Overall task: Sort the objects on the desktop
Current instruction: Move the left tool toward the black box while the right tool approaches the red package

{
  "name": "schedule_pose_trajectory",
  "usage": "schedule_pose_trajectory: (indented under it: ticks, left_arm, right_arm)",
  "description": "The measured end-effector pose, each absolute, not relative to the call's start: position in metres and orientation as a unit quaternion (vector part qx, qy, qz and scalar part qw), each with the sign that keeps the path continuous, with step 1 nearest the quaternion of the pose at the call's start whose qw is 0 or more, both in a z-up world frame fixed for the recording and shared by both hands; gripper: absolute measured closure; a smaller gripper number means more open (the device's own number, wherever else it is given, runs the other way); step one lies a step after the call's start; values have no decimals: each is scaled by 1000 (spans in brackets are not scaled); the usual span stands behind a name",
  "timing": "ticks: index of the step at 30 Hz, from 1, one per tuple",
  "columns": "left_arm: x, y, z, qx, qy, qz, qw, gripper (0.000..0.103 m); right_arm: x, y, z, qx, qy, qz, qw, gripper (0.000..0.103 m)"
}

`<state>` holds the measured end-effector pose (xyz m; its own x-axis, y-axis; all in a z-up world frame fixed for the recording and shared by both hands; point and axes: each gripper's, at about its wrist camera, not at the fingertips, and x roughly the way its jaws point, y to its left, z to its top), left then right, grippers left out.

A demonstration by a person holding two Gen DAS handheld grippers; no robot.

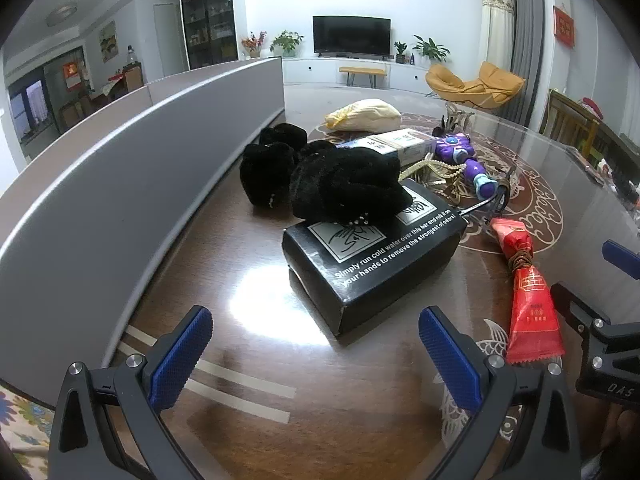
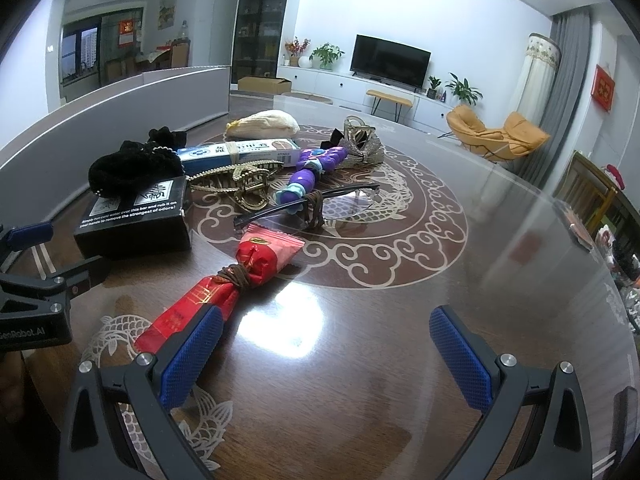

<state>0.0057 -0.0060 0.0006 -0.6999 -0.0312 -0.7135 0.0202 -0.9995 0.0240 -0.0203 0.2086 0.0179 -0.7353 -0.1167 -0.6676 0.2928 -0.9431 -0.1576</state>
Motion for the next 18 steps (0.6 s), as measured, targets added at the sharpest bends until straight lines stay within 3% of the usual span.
schedule_pose_trajectory:
  ticks: [12, 18]
  left_arm:
    - [8, -16, -3, 413, -7, -910, 20, 0]
    - [10, -18, -3, 431, -13, -902, 29, 0]
  right_arm:
    - [-21, 207, 21, 373, 117, -900, 193, 0]
    - [-47, 206, 20, 424, 57, -879, 211, 0]
